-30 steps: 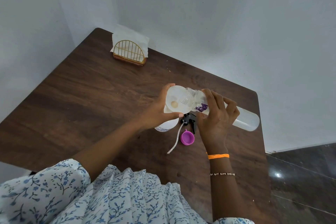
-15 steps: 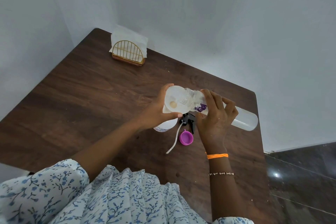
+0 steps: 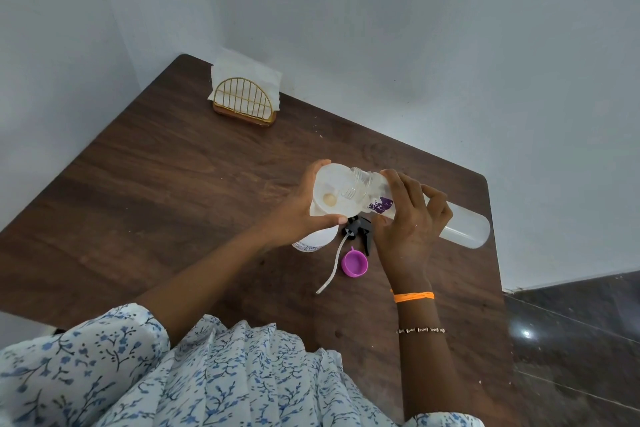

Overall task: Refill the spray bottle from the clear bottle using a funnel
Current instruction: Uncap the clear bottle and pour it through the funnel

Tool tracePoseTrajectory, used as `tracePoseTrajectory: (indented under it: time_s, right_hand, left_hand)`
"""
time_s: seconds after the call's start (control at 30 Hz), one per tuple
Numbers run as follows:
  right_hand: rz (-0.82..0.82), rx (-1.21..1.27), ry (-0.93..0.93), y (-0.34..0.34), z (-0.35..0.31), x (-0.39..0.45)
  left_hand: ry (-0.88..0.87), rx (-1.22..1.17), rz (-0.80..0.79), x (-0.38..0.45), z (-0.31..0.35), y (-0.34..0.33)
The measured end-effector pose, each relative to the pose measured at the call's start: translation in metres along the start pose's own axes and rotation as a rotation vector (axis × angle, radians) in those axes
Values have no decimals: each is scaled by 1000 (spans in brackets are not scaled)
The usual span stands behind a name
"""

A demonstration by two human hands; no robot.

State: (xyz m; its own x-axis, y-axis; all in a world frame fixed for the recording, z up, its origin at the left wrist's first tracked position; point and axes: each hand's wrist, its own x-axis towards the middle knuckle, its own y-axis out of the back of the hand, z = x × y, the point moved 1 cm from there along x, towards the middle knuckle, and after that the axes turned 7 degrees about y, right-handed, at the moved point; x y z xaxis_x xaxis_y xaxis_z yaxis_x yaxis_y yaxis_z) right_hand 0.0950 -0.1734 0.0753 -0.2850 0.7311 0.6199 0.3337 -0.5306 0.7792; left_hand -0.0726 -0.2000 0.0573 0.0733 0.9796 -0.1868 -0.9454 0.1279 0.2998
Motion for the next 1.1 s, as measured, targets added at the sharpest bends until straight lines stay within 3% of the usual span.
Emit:
tracePoseTrajectory:
  time_s: [0.63,1.1]
  right_hand:
    - [18,6,4,-2,1,0]
    - [21,198,-112,9,1,6]
  left_hand:
    - [-3,-4,-1,0,0,0]
    - [4,-12,66,3,-2,0]
